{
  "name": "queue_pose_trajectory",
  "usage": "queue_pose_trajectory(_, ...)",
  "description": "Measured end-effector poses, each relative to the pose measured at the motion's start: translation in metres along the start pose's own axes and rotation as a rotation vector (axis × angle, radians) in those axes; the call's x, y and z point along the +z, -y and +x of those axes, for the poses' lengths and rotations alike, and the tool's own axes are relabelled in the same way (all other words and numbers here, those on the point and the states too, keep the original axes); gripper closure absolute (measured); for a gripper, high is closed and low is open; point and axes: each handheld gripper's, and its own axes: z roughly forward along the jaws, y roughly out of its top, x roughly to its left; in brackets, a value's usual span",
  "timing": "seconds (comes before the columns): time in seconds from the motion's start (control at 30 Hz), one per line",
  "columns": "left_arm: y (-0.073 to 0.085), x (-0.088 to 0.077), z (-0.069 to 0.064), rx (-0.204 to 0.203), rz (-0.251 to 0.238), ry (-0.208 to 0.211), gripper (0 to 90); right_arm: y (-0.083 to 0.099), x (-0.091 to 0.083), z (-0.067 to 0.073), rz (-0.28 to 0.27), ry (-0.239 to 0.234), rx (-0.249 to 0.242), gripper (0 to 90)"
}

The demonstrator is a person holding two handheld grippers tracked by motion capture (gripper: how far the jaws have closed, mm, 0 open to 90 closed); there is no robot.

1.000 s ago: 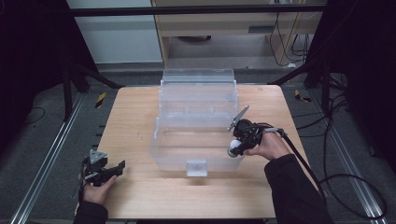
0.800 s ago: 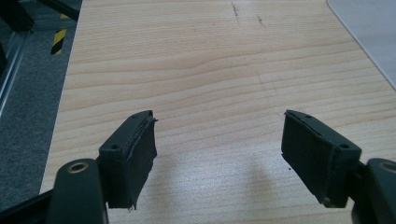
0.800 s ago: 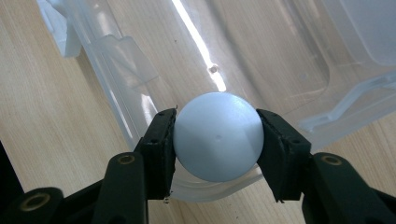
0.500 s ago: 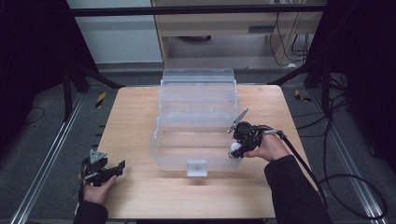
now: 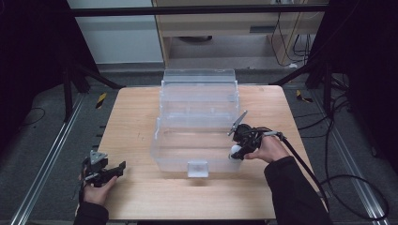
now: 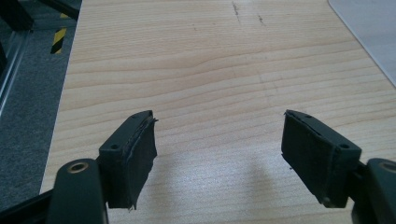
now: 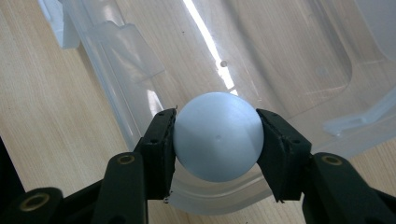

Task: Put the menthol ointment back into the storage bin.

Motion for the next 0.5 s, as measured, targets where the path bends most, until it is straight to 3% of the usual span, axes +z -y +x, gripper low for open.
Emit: queue_pose_trajectory(0.5, 0.0, 0.0, 0.0001, 0.002, 0.002, 0.002, 25.5, -0.0013, 0.0056, 0.0004, 0.015, 0.006, -0.004, 49.9)
